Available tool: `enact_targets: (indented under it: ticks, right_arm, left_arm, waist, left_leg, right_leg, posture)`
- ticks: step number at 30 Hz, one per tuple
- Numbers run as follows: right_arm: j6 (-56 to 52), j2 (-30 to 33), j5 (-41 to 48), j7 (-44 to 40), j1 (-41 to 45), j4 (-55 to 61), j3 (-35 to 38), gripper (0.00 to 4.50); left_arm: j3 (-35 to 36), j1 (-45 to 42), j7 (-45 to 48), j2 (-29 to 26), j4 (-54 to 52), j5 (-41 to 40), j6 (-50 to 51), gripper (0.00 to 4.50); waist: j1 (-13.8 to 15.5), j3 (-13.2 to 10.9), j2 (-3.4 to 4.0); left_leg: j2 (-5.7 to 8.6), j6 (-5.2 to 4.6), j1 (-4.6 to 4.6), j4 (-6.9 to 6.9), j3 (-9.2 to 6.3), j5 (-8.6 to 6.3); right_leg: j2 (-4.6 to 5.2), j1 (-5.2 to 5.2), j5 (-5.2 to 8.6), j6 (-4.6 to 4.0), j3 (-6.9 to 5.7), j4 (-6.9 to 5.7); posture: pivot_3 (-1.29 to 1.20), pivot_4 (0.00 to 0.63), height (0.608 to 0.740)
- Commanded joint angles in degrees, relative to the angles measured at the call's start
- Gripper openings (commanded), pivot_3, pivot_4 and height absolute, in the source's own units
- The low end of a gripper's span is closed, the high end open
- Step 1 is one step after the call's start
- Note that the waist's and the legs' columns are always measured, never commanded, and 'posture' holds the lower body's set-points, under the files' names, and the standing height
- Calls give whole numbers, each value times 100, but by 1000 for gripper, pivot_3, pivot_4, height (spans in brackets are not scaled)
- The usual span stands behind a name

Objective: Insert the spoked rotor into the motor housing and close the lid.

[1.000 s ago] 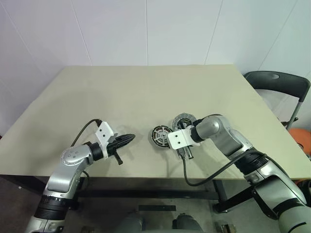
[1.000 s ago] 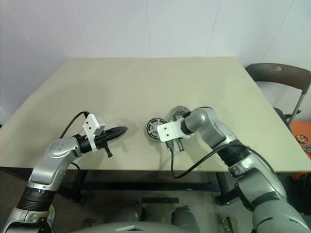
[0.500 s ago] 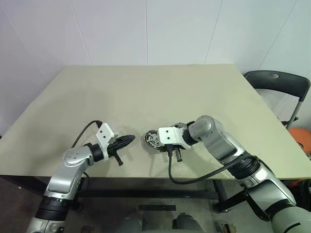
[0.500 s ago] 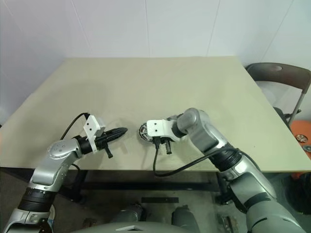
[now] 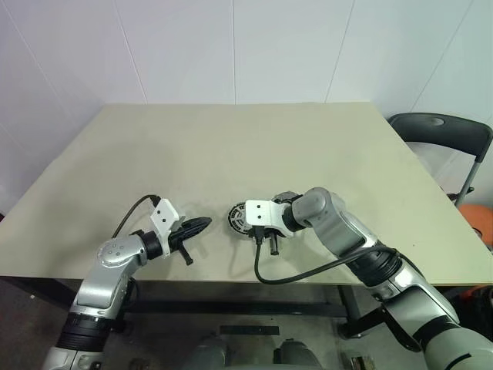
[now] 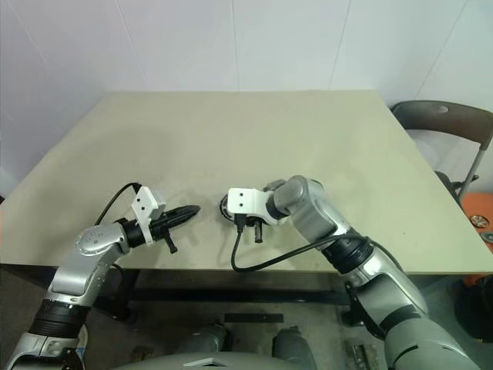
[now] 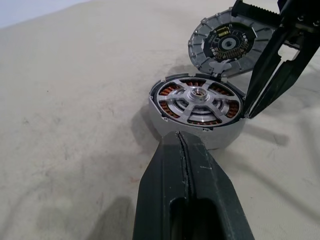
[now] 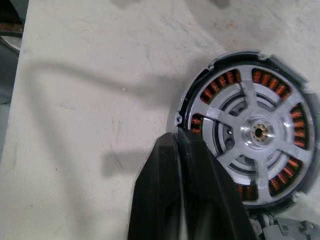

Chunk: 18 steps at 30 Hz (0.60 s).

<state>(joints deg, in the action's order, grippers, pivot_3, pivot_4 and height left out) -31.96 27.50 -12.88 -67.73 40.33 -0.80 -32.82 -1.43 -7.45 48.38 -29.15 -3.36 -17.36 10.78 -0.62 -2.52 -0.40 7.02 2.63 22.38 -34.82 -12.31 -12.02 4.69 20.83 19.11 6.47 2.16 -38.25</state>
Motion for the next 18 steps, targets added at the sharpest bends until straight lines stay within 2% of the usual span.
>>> enact_targets:
  ticks: [1,3,10,15,18]
  right_arm:
    - [116,-24,92,107,295,-55,228,1342]
    - [73,-70,244,80,425,-111,351,1981]
    - [-356,-353,976,131,810,-312,994,1981]
    - [-303,-748,1168,972,1303,-1029,1614,1981]
    - [101,-722,937,1590,1598,-1693,1742,1981]
  left_arm:
    - [55,-67,-14,-8,-132,-13,-56,0]
    - [48,-79,-23,-8,-162,-22,-20,0]
    - [38,-110,-15,-10,-186,-37,35,0]
    - [36,-144,-7,2,-142,-30,45,0]
    - [33,-162,-7,15,-124,-21,49,0]
  waist:
    - [-7,0,0]
    - [-33,0,0]
    - [-19,1,-1]
    - [-23,0,0]
    - [-16,0,0]
  left_leg:
    - [0,0,0,1,1,0]
    - [-2,0,0,3,2,0]
    - [-2,0,0,8,4,0]
    - [-2,0,-1,7,6,0]
    - [-2,1,-1,9,10,1]
  right_leg:
    - [0,0,0,0,0,0]
    - [-1,3,0,0,2,-1]
    - [-1,7,0,0,6,0]
    - [-2,9,-1,0,9,-6]
    - [-3,13,-1,-1,13,-8]
  posture:
    - [0,0,740]
    - [0,0,740]
    - [0,0,740]
    - [0,0,740]
    - [0,0,740]
